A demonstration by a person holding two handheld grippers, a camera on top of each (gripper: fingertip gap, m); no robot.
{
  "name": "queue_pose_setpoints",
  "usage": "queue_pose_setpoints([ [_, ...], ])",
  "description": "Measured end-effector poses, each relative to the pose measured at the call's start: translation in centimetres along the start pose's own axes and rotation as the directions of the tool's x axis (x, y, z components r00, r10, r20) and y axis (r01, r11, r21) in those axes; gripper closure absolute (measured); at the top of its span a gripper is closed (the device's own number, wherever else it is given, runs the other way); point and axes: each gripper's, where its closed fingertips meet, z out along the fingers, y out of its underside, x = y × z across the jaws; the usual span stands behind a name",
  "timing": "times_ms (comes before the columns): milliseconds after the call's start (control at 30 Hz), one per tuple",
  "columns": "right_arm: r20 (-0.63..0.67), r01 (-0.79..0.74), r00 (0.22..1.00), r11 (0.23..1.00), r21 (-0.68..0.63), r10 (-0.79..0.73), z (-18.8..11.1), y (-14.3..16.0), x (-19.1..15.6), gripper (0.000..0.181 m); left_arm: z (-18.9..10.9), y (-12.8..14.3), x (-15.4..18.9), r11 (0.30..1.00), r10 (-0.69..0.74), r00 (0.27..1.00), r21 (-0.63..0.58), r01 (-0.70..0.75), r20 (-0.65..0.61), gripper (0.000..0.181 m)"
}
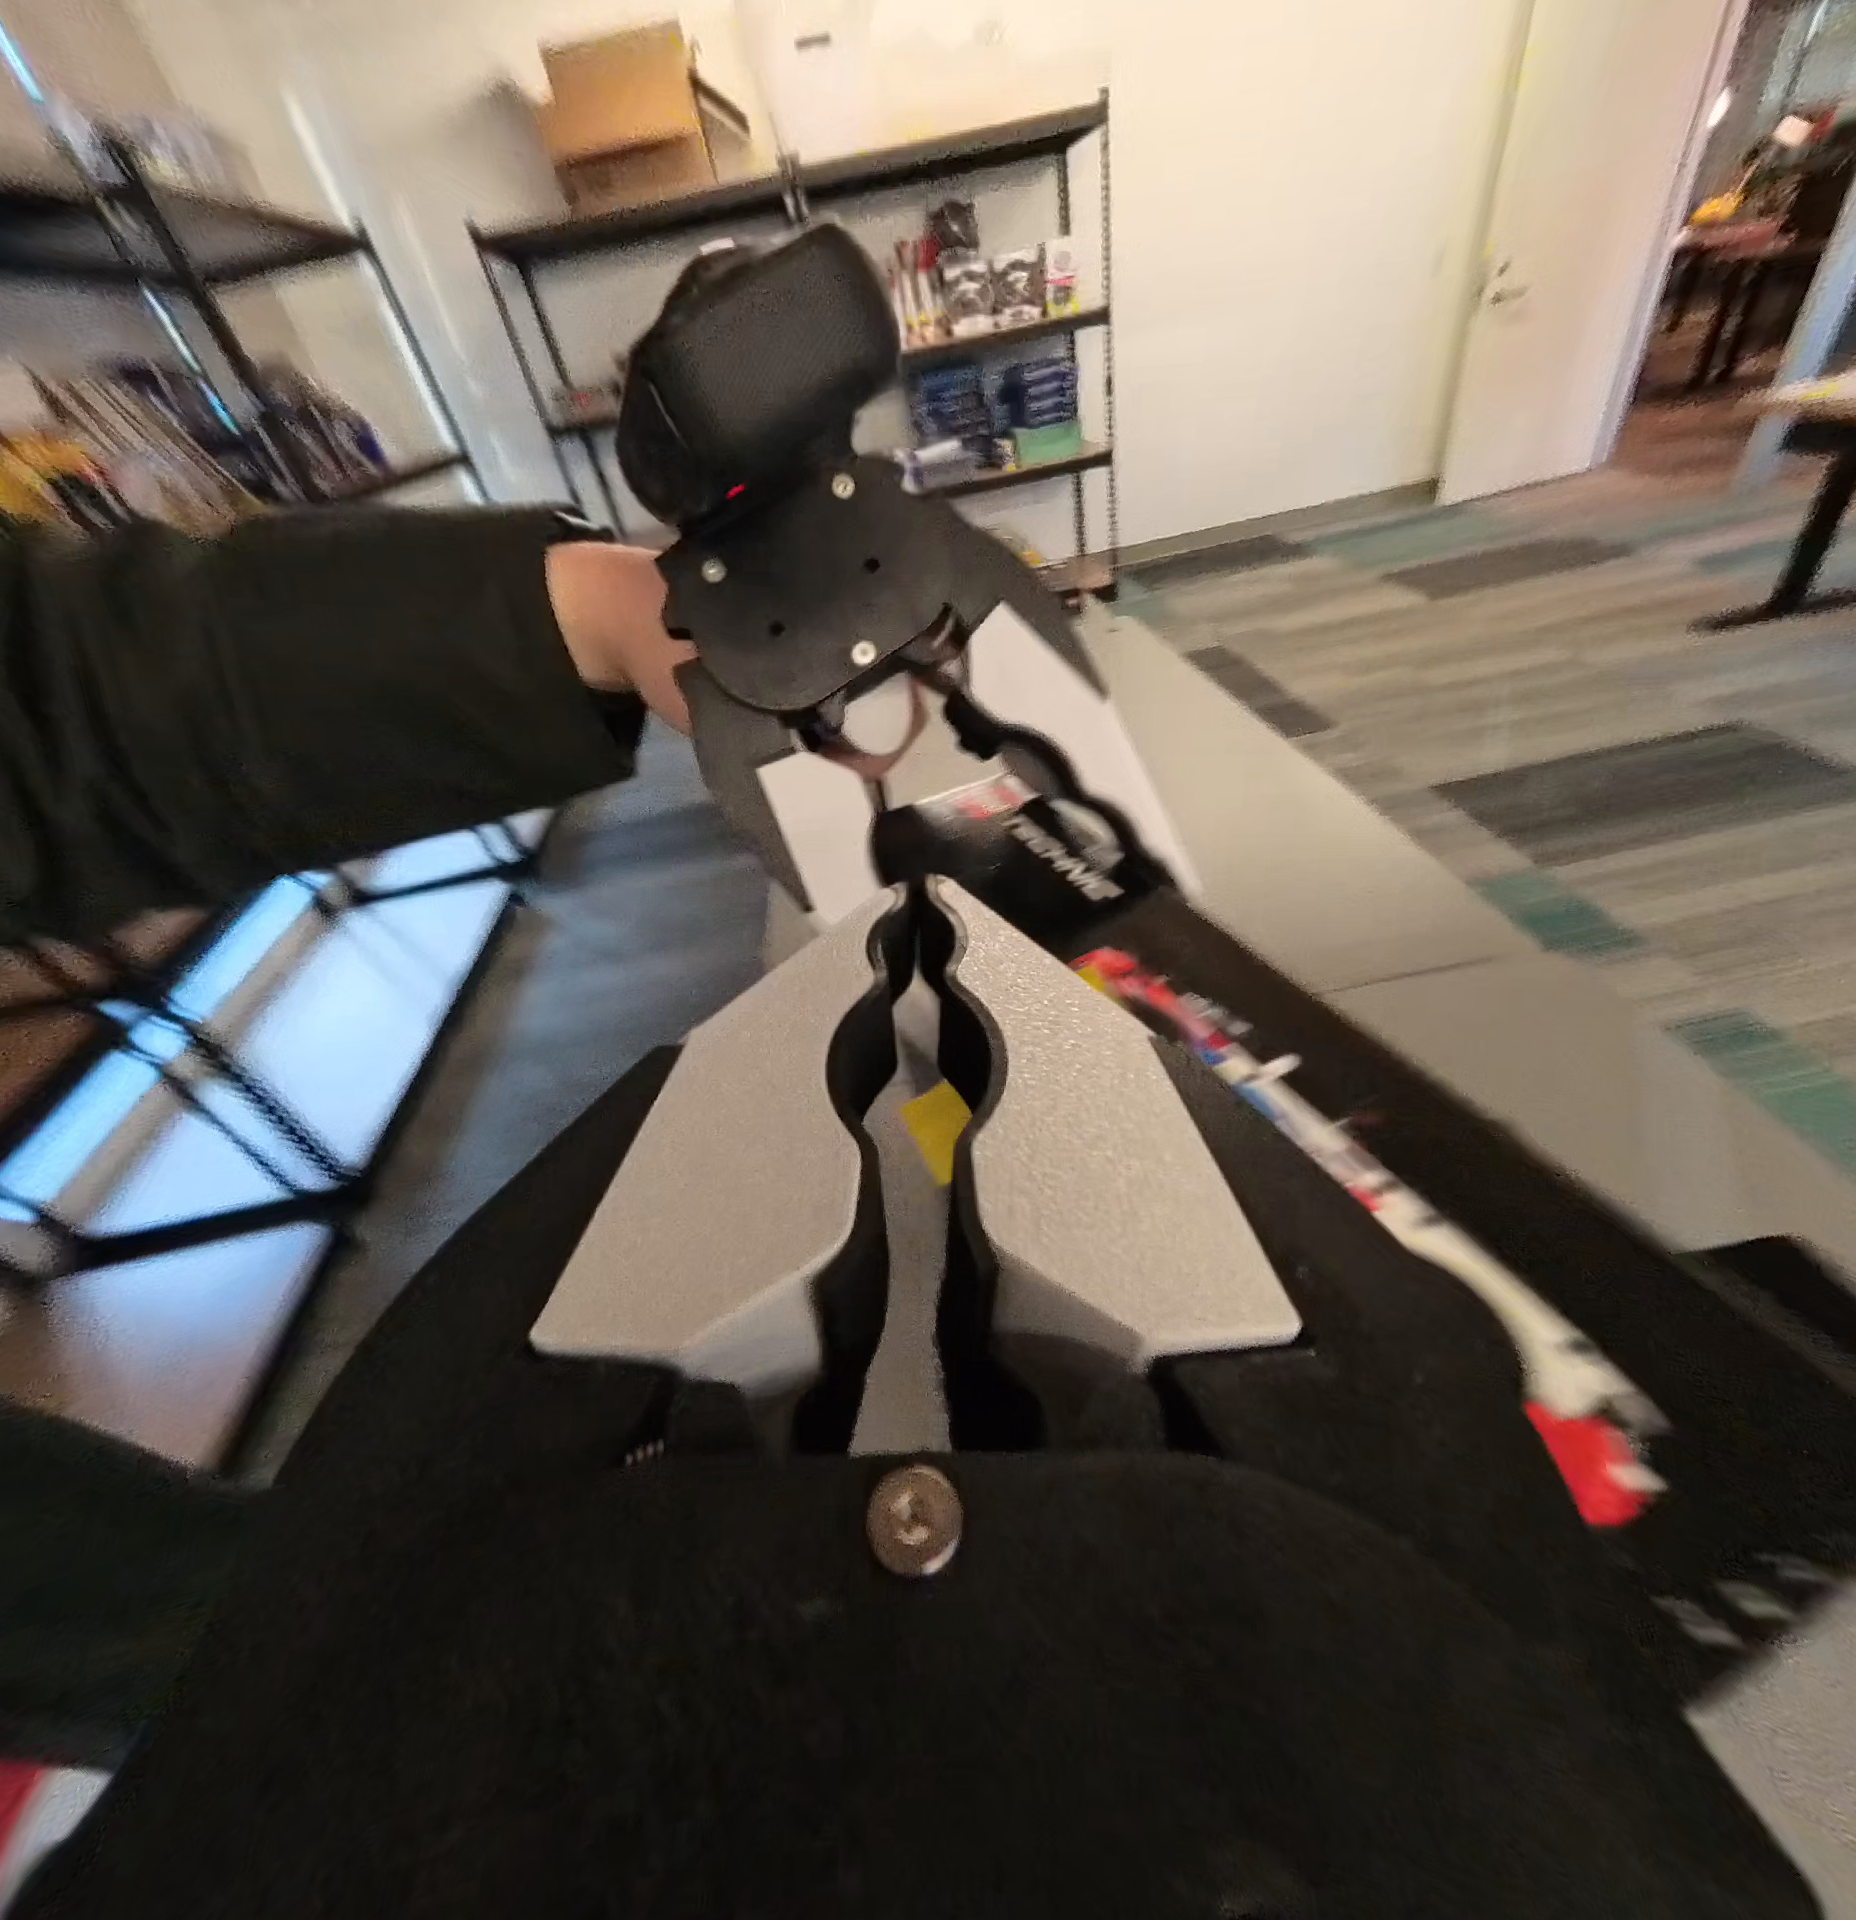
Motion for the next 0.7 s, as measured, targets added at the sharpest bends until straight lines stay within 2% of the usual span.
queue_pose_setpoints([
  [67, 0.094, -0.176, 0.98, 0.984, -0.026, 0.177, 0.9, 1.8, -1.2, 0.181, 0.0, 0.0, 0.0, 1.0, 0.001, 1.0, 0.0, -0.001, 0.0, 0.097],
  [133, 0.104, -0.316, 0.944, 0.949, 0.0, 0.314, 1.5, 2.6, -1.0, 0.181, 0.0, 0.0, 0.0, 1.0, 0.001, 1.0, -0.001, -0.001, -0.001, 0.097],
  [200, 0.098, -0.392, 0.917, 0.919, 0.036, 0.387, 1.8, 3.2, -0.7, 0.181, 0.0, 0.0, 0.0, 1.0, 0.002, 1.0, 0.0, -0.002, -0.001, 0.097],
  [333, 0.015, -0.388, 0.922, 0.921, 0.033, 0.388, 2.1, 4.8, 0.8, 0.181, 0.0, 0.0, -0.1, 1.0, 0.003, 1.0, -0.001, -0.003, -0.003, 0.097],
  [700, -0.063, -0.224, 0.972, 0.973, 0.047, 0.227, 2.6, 5.3, 1.4, 0.181, 0.1, 0.0, -0.3, 1.0, 0.005, 1.0, 0.003, -0.005, -0.008, 0.097],
])
